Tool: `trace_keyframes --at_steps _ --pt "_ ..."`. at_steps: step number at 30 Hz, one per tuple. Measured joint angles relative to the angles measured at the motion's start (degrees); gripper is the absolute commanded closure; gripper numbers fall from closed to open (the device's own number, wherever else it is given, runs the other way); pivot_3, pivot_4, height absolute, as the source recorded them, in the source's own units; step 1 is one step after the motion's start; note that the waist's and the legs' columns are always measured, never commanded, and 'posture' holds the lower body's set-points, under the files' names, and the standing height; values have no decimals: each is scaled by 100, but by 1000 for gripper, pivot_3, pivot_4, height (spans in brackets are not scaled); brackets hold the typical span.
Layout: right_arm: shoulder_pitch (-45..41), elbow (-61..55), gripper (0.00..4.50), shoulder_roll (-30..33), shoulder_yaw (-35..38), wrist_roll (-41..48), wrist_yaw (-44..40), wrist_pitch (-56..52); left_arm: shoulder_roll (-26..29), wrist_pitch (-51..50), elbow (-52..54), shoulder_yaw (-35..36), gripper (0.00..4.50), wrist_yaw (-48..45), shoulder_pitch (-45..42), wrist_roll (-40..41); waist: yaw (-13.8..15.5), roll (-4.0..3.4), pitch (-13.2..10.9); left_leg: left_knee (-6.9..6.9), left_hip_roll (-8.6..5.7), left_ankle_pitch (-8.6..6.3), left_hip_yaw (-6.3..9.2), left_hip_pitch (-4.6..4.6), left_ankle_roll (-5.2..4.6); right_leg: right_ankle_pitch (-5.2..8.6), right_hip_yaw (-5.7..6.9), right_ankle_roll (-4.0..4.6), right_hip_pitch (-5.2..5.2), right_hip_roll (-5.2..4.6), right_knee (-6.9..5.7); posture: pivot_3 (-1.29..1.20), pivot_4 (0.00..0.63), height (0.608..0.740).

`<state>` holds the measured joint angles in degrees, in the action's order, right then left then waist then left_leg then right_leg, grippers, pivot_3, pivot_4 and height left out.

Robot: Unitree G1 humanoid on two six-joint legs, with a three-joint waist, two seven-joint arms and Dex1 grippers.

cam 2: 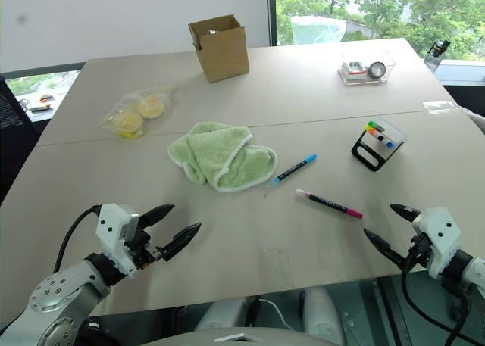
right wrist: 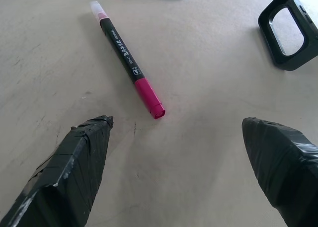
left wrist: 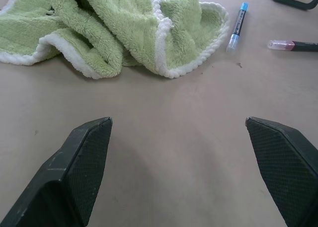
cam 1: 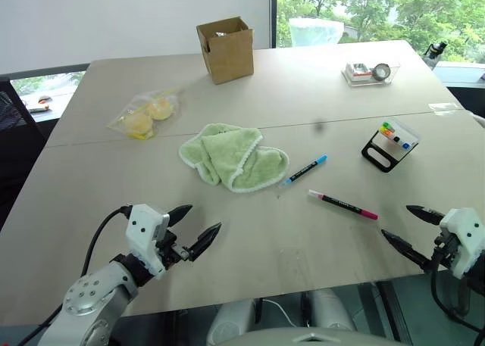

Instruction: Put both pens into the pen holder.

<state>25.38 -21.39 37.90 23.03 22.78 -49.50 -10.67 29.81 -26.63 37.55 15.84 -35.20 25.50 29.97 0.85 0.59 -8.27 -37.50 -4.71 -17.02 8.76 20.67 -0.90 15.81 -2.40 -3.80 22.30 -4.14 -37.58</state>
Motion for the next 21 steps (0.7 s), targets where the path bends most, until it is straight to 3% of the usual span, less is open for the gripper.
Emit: trace_keyframes --at_steps 5,10,14,17,21 --pt "-391 -109 33 -26 -61 30 269 -241 -148 -196 -34 76 0 161 -535 479 1 1 -3 -1 0 0 1 -2 -1 -1 3 0 0 0 -4 0 150 740" --pt "-716 -743 33 268 -293 254 490 -1150 -217 -661 -42 362 0 594 -1177 1194 -3 1 -2 0 -1 12 3 2 20 -1 5 -1 5 3 -7 0 150 740" --pt "-981 -1080 33 1104 -644 145 495 -2072 238 -794 18 341 0 272 -1419 1454 -5 7 -4 3 -2 12 -6 12 20 -2 -1 -1 19 3 -5 0 150 740" --pt "-1378 -1123 33 1369 -904 199 487 -2553 702 -778 269 34 0 -338 -1393 1492 -10 8 -6 9 -1 12 -16 12 20 -2 -8 -1 25 3 -4 0 150 740" --pt "-1884 -1063 33 1483 -1407 1 580 -2858 928 -719 492 -121 0 -783 -1370 1536 -8 11 -8 9 1 12 -17 12 20 -2 -7 -1 26 2 -6 0 150 740"
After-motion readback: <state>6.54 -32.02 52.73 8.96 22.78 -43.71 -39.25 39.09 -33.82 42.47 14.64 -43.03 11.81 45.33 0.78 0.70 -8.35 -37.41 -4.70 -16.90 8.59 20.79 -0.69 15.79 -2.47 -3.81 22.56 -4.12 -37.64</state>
